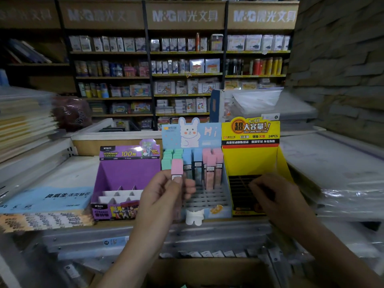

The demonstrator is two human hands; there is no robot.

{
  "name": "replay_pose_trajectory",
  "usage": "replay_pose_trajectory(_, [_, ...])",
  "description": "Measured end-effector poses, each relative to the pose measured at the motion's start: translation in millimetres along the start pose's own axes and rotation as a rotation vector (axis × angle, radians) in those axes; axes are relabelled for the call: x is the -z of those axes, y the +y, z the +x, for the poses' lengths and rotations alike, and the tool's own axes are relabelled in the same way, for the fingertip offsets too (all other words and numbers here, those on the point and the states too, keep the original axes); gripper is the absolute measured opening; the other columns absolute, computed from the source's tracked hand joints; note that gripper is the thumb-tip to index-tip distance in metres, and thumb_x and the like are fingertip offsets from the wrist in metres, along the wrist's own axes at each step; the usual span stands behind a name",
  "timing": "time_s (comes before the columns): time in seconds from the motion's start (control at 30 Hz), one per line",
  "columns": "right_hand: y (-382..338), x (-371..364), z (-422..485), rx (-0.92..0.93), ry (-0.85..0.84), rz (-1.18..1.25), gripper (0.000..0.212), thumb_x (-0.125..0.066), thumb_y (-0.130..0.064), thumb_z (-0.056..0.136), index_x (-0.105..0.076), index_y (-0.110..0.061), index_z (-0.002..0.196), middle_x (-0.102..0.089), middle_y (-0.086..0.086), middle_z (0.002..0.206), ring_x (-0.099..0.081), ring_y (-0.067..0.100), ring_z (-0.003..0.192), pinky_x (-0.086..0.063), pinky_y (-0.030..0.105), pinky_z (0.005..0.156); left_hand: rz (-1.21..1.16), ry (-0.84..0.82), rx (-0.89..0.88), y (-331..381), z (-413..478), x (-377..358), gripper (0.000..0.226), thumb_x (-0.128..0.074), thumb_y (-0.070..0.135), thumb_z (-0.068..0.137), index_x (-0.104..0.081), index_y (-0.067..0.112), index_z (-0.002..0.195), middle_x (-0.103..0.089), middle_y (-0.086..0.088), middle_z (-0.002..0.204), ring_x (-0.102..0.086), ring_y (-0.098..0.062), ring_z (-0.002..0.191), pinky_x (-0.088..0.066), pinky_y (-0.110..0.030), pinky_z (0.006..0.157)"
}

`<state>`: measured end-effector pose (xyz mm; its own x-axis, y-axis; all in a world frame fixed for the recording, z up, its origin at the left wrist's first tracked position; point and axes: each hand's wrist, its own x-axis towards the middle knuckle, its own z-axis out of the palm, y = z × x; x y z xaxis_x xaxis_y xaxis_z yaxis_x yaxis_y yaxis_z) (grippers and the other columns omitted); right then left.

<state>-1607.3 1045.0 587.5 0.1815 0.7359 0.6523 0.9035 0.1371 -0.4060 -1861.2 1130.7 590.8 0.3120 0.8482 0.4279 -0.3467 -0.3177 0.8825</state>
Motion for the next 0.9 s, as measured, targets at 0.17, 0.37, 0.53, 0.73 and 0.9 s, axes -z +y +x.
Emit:
replay_pose_trajectory(0.17, [15,-1,-9,-0.003,-0.036,-0.027,0.027,-0.058,-0.018,0.098,-0.061,-0.019,0.072,-0.055,-0.007,0.076,-0.054,0.014,0.075,-0.049,0.041,0.067,0.168,-0.072,-0.046,3,17,-20,0.016,-0.059,0.024,0.102,-0.073,0.023,0.095,-0.064,0.0,0.075,-0.058,-0.019,0.072,-0.05,-0.039,0.075])
replay_pose_trajectory(0.37, [18,1,-12,-0.035,-0.044,0.006,0.031,-0.055,-0.023,0.1,-0.064,-0.014,0.071,-0.056,-0.004,0.075,-0.052,0.013,0.077,-0.046,0.039,0.068,0.177,-0.109,-0.066,6,35,-40,0.014,-0.066,0.019,0.098,-0.078,0.025,0.103,-0.072,-0.014,0.105,-0.068,-0.025,0.097,-0.055,-0.027,0.086])
replay_pose_trajectory(0.53, [20,0,-12,-0.038,-0.03,-0.015,0.031,-0.055,-0.024,0.099,-0.066,-0.014,0.072,-0.057,-0.006,0.075,-0.051,0.011,0.077,-0.046,0.036,0.066,0.224,-0.137,-0.112,5,46,-49,0.019,-0.068,0.007,0.095,-0.077,0.019,0.105,-0.068,-0.003,0.083,-0.063,-0.015,0.082,-0.052,-0.024,0.08])
replay_pose_trajectory(0.73, [24,-2,-12,-0.009,-0.004,-0.017,0.027,-0.058,-0.022,0.098,-0.065,-0.018,0.072,-0.056,-0.009,0.073,-0.051,0.007,0.076,-0.044,0.029,0.062,0.368,-0.113,-0.116,-3,60,-53,0.012,-0.073,0.005,0.09,-0.072,0.015,0.096,-0.062,-0.004,0.08,-0.058,-0.013,0.076,-0.051,-0.023,0.073])
replay_pose_trajectory(0.9, [26,-3,-11,-0.015,0.0,-0.018,0.027,-0.06,-0.022,0.097,-0.061,-0.023,0.069,-0.054,-0.012,0.071,-0.05,0.004,0.074,-0.037,0.019,0.061,0.612,-0.115,-0.158,-5,72,-54,0.021,-0.078,0.011,0.087,-0.066,0.027,0.091,-0.065,0.001,0.077,-0.063,-0.02,0.072,-0.055,-0.039,0.071])
